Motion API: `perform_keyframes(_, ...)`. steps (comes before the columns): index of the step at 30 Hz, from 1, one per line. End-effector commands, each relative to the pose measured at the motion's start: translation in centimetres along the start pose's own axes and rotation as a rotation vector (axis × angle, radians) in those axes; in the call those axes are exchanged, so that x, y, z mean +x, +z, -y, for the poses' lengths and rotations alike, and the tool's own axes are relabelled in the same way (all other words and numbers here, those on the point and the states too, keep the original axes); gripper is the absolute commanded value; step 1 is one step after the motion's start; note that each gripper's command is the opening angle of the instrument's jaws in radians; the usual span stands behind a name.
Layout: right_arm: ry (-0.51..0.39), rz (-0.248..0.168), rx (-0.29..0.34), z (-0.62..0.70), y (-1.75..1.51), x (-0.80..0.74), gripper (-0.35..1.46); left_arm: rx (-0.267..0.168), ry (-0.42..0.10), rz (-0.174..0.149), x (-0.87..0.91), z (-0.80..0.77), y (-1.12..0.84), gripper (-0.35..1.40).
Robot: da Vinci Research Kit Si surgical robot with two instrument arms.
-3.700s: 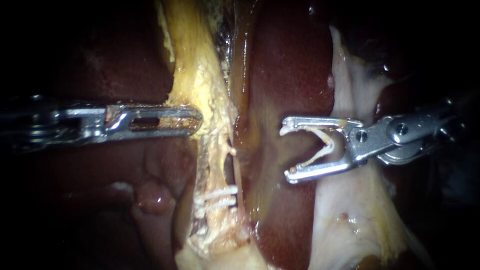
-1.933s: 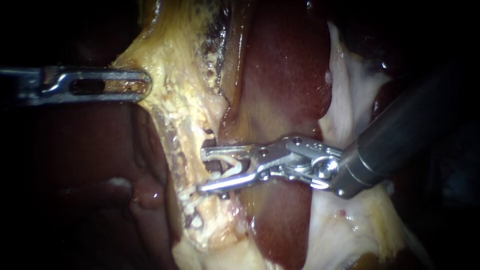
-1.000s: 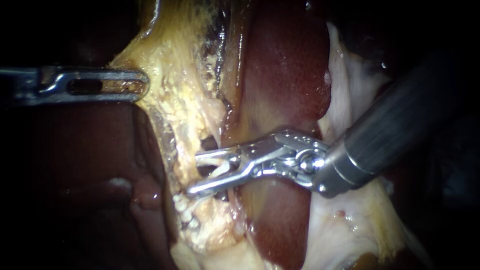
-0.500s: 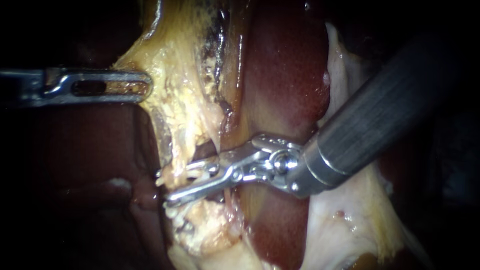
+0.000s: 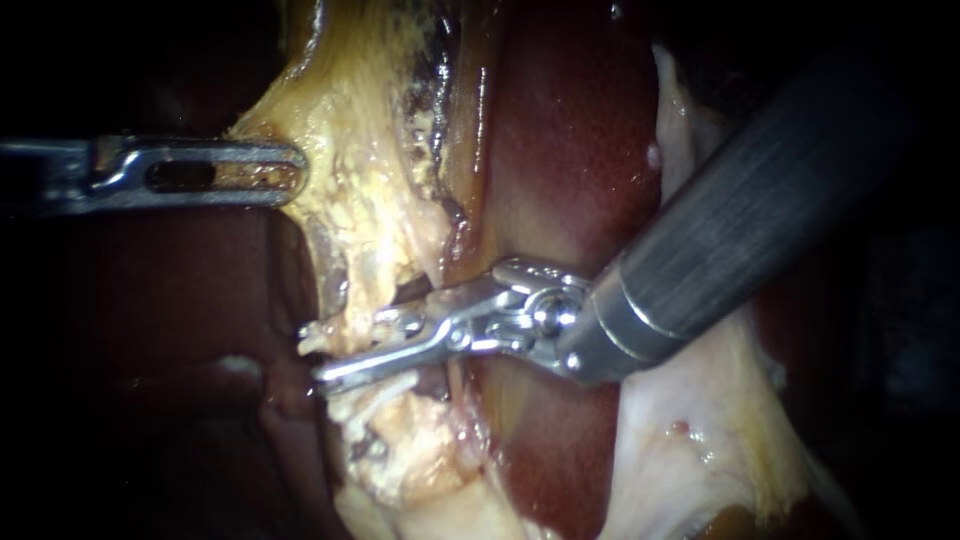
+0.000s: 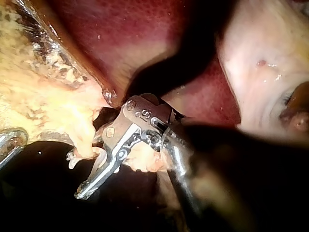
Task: Clipping third clip left tube
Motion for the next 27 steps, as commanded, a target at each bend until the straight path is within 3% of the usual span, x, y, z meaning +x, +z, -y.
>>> perform_keyframes(1,-0.002,0.007,0.006,-0.01,-0.01,0.0,0.53,0.0,0.0,0.001,0.0,0.0,0.0,-0.35)
perform_keyframes(8,-0.002,-0.001,-0.002,-0.04,-0.02,0.0,0.5,-0.003,0.0,0.003,0.0,0.01,0.0,-0.35)
perform_keyframes(12,0.002,-0.023,-0.021,-0.07,-0.03,0.07,0.48,-0.003,-0.001,0.003,0.0,0.01,0.01,-0.35)
perform_keyframes(17,0.054,-0.047,-0.056,-0.15,-0.11,0.2,0.44,-0.004,-0.001,0.003,0.0,0.02,0.01,-0.35)
perform_keyframes(27,0.128,-0.068,-0.084,-0.18,-0.15,0.27,0.37,-0.004,-0.001,0.003,0.0,0.02,0.01,-0.35)
